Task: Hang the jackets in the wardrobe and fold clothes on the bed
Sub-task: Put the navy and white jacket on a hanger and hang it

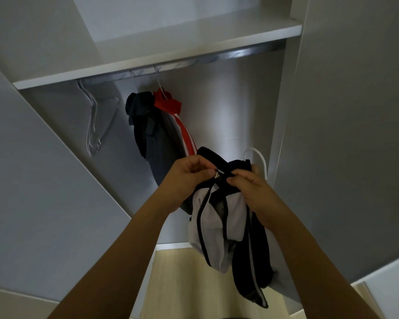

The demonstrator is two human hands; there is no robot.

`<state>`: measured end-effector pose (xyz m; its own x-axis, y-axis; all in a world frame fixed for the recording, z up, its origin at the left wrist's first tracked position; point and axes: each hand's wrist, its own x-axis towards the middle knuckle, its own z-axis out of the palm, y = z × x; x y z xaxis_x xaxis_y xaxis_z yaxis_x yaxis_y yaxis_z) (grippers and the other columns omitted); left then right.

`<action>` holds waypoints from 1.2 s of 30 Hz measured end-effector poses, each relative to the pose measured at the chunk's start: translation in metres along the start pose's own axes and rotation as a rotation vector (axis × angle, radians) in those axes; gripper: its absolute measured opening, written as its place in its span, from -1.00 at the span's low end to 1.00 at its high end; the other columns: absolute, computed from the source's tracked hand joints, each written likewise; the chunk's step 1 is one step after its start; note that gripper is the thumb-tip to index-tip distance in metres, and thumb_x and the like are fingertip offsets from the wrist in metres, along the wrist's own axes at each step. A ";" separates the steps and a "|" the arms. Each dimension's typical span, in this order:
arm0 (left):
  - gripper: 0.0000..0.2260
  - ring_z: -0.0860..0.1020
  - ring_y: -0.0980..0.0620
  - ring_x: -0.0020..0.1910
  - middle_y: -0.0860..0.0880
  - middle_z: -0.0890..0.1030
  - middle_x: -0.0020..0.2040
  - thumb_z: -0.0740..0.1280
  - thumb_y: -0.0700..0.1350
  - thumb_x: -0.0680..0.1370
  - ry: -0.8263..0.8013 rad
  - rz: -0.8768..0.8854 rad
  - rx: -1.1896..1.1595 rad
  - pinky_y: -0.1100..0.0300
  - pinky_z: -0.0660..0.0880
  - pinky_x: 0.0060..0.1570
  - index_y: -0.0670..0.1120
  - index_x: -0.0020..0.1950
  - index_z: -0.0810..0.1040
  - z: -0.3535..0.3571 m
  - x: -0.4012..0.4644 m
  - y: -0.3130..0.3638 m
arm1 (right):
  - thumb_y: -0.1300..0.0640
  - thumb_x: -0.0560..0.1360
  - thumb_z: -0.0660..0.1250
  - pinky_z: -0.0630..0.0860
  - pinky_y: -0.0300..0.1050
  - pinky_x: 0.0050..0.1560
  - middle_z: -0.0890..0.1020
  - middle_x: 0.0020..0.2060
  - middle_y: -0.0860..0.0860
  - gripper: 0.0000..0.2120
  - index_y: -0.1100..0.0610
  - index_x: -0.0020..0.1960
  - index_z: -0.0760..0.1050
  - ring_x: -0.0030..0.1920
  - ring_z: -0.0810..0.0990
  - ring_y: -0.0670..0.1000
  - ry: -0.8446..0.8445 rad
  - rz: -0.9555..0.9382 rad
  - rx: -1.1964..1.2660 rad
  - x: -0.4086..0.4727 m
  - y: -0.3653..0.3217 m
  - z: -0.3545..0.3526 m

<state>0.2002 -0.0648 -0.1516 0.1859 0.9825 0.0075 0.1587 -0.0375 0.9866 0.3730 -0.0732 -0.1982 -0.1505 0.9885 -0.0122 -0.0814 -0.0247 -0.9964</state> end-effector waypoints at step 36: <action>-0.86 0.65 0.06 -0.21 -0.03 0.69 -0.23 0.39 -0.29 0.52 0.057 -0.061 0.054 0.25 0.55 -0.18 -0.07 -0.15 0.65 -0.001 -0.008 0.009 | 0.25 0.52 0.29 0.41 -0.30 -0.02 0.41 0.12 0.05 -0.87 0.15 -0.11 0.62 0.01 0.54 -0.09 -0.010 0.062 0.029 -0.004 -0.011 0.004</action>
<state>0.1989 -0.0727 -0.1426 0.1193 0.9920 -0.0414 0.2206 0.0142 0.9753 0.3702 -0.0774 -0.1865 -0.1661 0.9834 -0.0728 -0.0996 -0.0902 -0.9909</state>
